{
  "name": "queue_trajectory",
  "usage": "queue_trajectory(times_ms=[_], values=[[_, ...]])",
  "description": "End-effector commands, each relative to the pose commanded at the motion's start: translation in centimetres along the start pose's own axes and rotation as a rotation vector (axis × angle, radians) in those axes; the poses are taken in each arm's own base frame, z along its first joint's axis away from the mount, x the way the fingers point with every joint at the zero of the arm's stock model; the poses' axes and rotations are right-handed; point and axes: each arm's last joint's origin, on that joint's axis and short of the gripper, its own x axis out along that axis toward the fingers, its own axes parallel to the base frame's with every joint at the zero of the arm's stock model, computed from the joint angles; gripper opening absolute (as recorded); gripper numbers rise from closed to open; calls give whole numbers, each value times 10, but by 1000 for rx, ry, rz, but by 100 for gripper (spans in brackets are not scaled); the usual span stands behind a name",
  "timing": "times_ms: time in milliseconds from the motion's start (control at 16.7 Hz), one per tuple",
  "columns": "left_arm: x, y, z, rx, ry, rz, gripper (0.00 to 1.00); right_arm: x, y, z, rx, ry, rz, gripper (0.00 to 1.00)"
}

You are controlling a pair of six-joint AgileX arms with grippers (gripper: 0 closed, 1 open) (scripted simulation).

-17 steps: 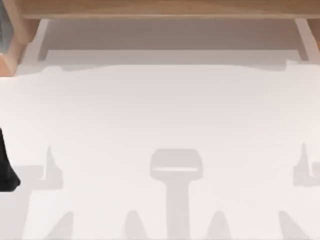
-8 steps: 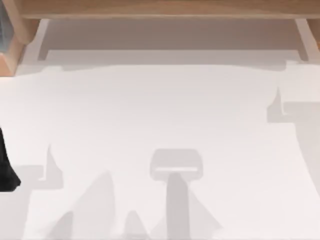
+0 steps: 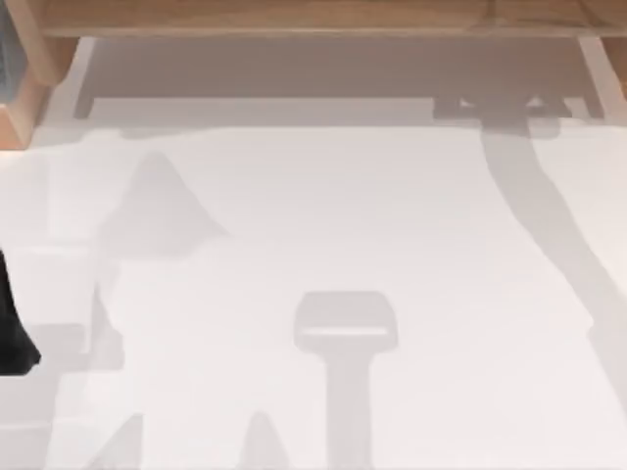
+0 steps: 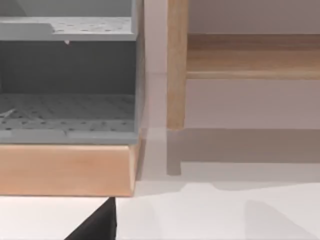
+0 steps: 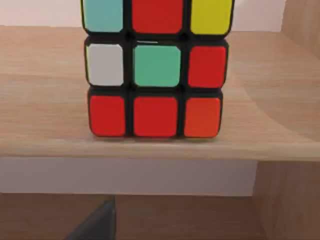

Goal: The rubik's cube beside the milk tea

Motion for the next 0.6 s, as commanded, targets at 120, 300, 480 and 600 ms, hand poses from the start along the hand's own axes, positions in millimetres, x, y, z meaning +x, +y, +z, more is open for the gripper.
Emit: queue_trajectory(times_ms=[120, 300, 480, 600], values=[[0, 0, 0, 0, 0, 0, 100, 20, 17, 6, 9, -25, 5, 100], [0, 0, 0, 0, 0, 0, 100, 34, 29, 12, 20, -54, 7, 100], [0, 0, 0, 0, 0, 0, 100, 34, 30, 12, 21, -57, 8, 100], [0, 0, 0, 0, 0, 0, 100, 34, 28, 12, 21, -55, 5, 100]])
